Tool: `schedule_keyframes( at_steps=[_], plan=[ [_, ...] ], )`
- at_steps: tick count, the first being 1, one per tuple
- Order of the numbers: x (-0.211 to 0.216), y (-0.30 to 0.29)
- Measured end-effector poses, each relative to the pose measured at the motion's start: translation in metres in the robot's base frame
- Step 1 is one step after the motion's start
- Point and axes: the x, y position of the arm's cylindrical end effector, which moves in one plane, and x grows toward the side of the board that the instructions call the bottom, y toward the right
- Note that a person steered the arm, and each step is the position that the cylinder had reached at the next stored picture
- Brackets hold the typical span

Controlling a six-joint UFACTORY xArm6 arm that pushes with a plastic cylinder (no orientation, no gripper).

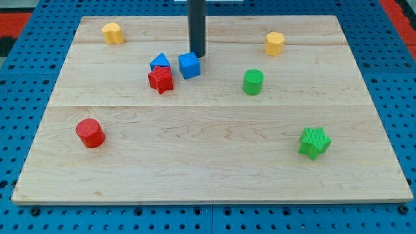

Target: Push the green circle to the center of board

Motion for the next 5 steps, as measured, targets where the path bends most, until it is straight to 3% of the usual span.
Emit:
schedule_keyframes(
  at_steps=[1, 3, 5],
  plan=[
    [0.009, -0.023],
    [-0.002, 0.119],
    [0.059, 0.131]
  ],
)
